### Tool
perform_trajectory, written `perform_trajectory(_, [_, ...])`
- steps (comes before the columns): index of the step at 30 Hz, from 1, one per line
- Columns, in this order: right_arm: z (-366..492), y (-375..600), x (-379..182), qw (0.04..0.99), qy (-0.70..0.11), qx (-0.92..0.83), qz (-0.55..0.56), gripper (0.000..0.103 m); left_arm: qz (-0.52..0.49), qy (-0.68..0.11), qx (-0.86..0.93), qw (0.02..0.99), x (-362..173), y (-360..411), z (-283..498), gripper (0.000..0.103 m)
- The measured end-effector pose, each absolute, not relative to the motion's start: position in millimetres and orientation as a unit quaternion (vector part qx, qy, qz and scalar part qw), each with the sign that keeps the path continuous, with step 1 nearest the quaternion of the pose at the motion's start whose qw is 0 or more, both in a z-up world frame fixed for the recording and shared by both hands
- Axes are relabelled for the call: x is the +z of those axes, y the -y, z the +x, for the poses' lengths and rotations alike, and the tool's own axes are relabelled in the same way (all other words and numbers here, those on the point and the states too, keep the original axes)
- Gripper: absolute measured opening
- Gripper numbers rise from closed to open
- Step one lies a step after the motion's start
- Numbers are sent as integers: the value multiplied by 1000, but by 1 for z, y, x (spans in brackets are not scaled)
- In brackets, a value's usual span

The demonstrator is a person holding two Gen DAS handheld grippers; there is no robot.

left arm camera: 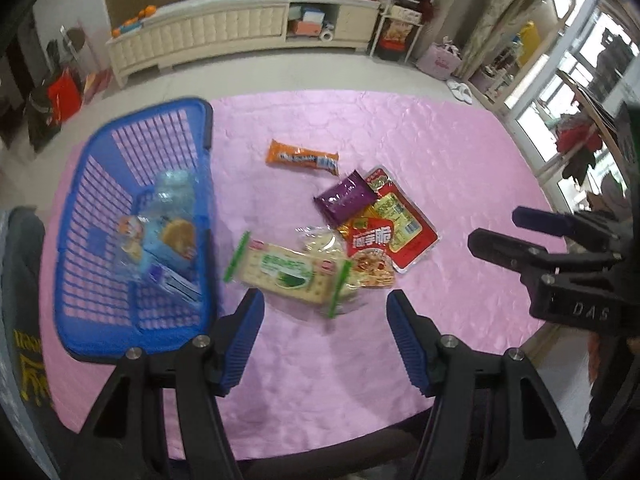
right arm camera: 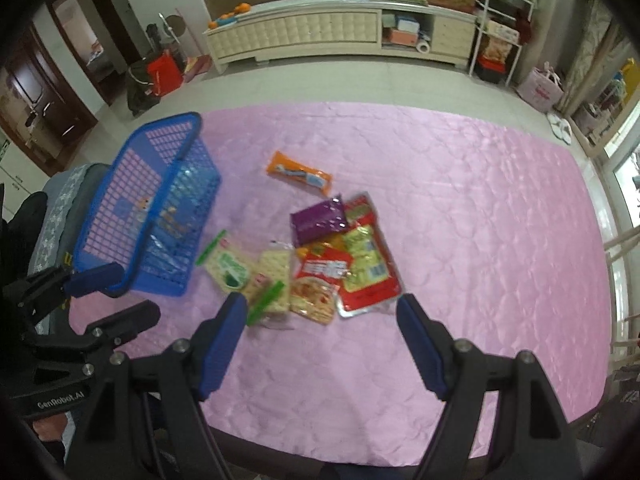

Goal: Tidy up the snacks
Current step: 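Move the left tool toward the green-edged cracker pack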

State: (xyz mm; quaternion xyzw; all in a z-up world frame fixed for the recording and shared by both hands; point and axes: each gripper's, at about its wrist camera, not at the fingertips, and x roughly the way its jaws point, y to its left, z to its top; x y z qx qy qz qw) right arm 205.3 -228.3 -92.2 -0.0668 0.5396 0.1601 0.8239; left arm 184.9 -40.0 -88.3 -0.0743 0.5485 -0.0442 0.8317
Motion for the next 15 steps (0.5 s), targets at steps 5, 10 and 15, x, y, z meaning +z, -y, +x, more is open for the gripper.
perform_trajectory(5, [212, 240, -109, 822, -545, 147, -73, 80, -104, -565, 1, 818, -110, 54, 196, 62])
perform_trajectory(10, [224, 246, -134, 815, -557, 137, -81, 80, -166, -577, 40, 799, -134, 55, 207, 62])
perform_trajectory(15, [240, 248, -154, 805, -571, 150, -53, 80, -201, -585, 78, 782, -158, 56, 220, 62])
